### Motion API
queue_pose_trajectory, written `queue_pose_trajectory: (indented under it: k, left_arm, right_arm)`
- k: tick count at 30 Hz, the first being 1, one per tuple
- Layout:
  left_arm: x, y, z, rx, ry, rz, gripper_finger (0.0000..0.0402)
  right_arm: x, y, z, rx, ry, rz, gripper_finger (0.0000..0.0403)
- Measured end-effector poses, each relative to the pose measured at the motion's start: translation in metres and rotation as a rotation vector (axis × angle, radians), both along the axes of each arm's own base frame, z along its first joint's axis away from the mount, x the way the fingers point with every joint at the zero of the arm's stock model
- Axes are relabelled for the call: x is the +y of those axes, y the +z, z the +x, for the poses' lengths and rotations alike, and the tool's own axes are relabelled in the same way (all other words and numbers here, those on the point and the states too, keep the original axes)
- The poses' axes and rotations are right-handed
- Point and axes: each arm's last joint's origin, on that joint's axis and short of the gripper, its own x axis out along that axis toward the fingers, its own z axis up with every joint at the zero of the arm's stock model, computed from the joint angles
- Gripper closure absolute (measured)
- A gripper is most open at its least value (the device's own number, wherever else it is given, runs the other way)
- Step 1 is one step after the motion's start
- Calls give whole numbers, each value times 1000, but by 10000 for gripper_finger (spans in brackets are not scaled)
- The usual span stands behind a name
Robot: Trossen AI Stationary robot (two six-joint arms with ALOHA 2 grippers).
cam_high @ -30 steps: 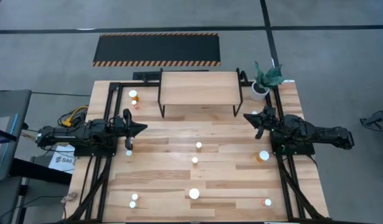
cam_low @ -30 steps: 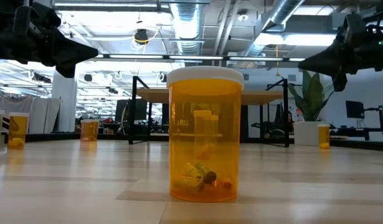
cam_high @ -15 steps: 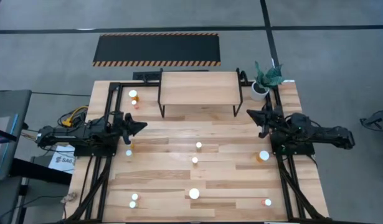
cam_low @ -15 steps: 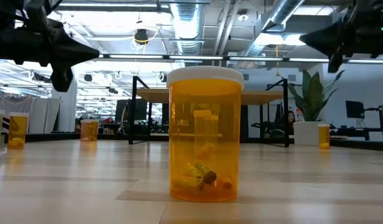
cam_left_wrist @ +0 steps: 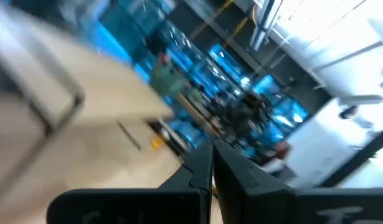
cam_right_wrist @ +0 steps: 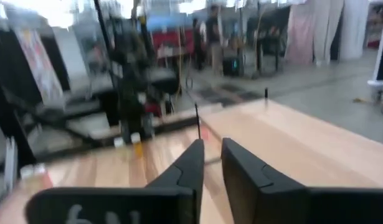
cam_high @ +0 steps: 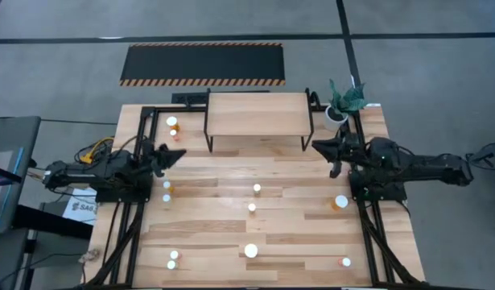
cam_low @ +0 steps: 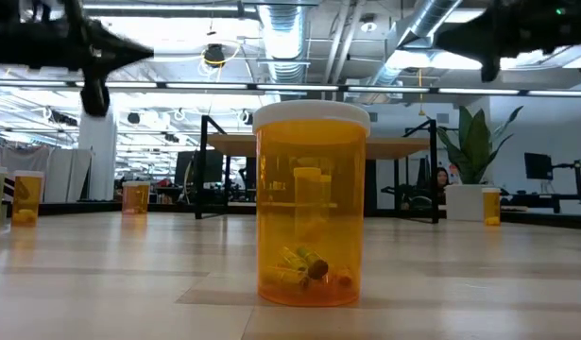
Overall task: Pick and place medicine bottles onto shelf by color
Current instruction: Put the bottom large orange pill bottle in the top right corner of the shelf
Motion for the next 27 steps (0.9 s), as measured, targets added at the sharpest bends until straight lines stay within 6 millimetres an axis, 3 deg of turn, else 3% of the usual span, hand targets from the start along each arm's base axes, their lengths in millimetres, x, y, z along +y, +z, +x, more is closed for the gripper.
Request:
queue_pose_trajectory:
  k: [7,10,13,17,23,27]
  left_arm:
    - [0,67,26,271,56,391,395]
    - [1,77,40,451,63,515,373]
    - [3,79,52,593,101,575,335]
    - [5,78,63,639,74,586,263]
    - [12,64,78,763,-13,716,155]
    - [19,57,91,807,-49,788,117]
  right_arm:
    - [0,41,17,288,42,-45,253]
    - [-1,57,27,393,42,7,220]
    - [0,69,37,490,32,112,189]
    - [9,76,51,629,40,249,160]
    - [35,78,73,836,41,418,155]
    - [54,68,75,1042,4,621,157]
